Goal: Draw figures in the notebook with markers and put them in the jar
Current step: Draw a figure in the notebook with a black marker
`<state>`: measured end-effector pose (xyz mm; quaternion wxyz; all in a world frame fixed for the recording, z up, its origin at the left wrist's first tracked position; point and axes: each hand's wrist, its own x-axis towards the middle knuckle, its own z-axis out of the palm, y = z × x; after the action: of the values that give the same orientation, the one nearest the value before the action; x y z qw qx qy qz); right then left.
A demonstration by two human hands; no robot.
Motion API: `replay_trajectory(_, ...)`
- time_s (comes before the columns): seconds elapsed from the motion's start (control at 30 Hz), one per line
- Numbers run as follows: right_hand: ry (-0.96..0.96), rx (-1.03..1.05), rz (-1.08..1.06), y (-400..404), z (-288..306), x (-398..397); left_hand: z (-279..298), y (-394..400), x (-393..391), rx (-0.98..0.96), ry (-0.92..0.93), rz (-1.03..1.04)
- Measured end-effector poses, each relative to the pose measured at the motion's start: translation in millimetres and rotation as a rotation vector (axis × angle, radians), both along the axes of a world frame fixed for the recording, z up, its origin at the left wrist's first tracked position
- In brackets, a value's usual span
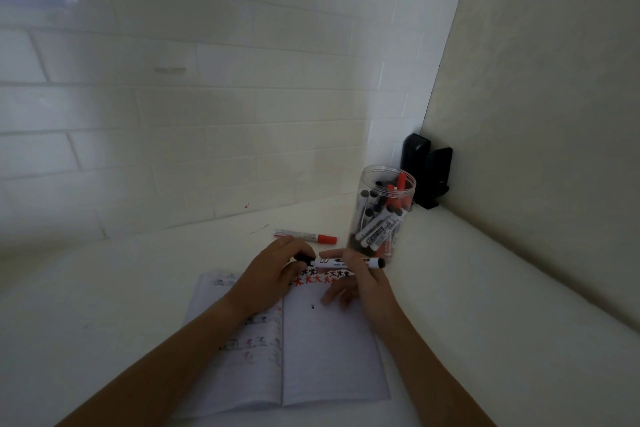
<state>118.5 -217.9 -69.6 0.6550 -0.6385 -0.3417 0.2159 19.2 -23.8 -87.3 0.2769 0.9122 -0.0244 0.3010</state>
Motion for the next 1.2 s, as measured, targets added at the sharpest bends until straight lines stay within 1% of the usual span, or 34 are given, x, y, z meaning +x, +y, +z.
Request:
replay_trajectory(0.03, 0.021, 0.013, -0.03, 0.9, -1.8, 1.5, -0.4, 0.1, -0.1, 0.001, 0.0, -0.005)
replay_trajectory(0.13, -0.063, 0.072, -0.138, 3.4, -4.4, 7.7, -2.0, 1.0, 0.3, 0.018, 0.006, -0.009)
replay_trajectory(0.3, -0.063, 0.166, -0.202, 0.5, 1.1, 11.5, -4.9, 2.0, 1.9, 0.045, -0.017, 0.023)
replay_trajectory(0.4, -0.124, 0.11, -0.14, 1.7, 0.8, 8.6, -6.5, 2.9, 2.9, 0.051, -0.017, 0.034)
replay_trajectory(0.47, -0.13, 0.068, -0.083, 2.7, 1.5, 7.4, -7.3, 4.1, 3.5, 0.043, -0.024, 0.052)
replay_trajectory(0.57, -0.171, 0.034, -0.107, 1.5, 2.0, 11.8, -8.8, 6.0, 4.5, 0.043, -0.026, 0.065)
replay_trajectory(0.67, -0.281, -0.011, -0.167, -1.7, -1.3, 21.3, -9.1, 6.5, 5.3, 0.053, -0.025, 0.076)
replay_trajectory(0.77, -0.444, -0.152, -0.187, -2.3, -9.0, 24.8, -9.0, 6.8, 3.7, 0.044, -0.021, 0.073)
replay_trajectory(0.83, -0.615, -0.251, -0.187, -0.3, -13.5, 23.4, -7.2, 5.4, 2.3, -0.005, -0.008, 0.068)
replay_trajectory(0.9, -0.834, -0.338, -0.208, 4.2, -16.2, 20.0, -4.2, 2.1, 1.2, -0.077, 0.02, 0.064)
replay_trajectory(0.97, -1.064, -0.375, -0.235, 13.4, -21.9, 12.8, -1.8, -1.4, 0.1, -0.101, 0.049, 0.058)
replay_trajectory(1.0, -1.14, -0.385, -0.247, 18.5, -23.6, 6.4, -1.3, -2.3, -0.3, -0.103, 0.057, 0.057)
replay_trajectory(1.1, -1.245, -0.427, -0.285, 29.3, -25.8, -8.7, 1.0, -4.1, -2.1, -0.124, 0.063, 0.042)
replay_trajectory(1.2, -1.245, -0.472, -0.299, 31.5, -26.3, -12.3, 2.5, -4.6, -2.9, -0.138, 0.075, 0.024)
